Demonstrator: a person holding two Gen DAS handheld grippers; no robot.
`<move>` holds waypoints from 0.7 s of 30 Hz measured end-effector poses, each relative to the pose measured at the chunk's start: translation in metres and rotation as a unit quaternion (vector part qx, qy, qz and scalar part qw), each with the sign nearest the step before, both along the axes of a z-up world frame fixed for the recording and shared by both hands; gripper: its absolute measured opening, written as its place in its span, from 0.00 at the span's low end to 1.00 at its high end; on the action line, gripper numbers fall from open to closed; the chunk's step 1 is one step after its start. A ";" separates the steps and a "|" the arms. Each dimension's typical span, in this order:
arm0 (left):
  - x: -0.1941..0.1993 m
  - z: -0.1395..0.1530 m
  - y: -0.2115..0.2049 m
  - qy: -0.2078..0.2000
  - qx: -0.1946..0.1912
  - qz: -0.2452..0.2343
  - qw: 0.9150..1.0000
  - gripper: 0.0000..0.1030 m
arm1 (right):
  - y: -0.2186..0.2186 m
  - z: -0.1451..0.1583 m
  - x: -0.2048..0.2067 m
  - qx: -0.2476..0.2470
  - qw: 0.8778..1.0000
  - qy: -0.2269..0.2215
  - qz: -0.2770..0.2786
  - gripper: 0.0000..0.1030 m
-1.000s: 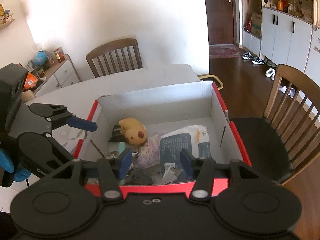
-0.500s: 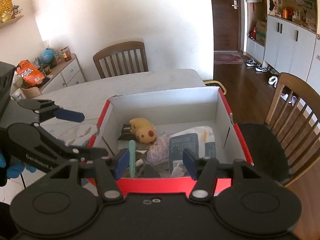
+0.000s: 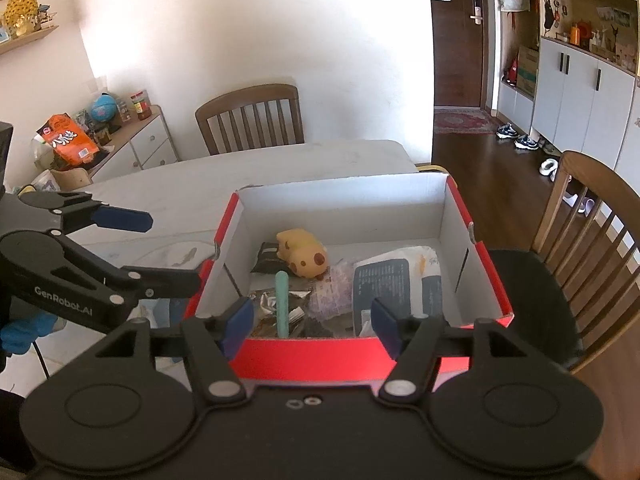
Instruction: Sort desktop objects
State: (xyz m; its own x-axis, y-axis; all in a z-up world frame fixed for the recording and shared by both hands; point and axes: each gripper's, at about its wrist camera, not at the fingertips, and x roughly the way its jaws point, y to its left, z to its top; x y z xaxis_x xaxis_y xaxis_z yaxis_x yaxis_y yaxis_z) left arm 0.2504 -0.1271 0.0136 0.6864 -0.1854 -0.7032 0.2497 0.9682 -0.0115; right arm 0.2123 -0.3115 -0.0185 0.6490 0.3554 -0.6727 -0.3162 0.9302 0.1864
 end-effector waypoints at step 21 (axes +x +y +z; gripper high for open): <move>-0.033 0.004 -0.005 -0.006 -0.006 0.011 1.000 1.00 | 0.008 -0.001 -0.020 -0.013 1.000 -0.006 0.013 0.71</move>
State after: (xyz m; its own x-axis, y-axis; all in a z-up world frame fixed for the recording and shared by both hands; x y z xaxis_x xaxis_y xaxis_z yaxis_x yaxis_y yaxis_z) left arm 0.2173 -0.1323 0.0173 0.6984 -0.1791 -0.6929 0.2295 0.9731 -0.0202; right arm 0.1923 -0.3040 -0.0196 0.6476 0.3549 -0.6743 -0.3416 0.9262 0.1595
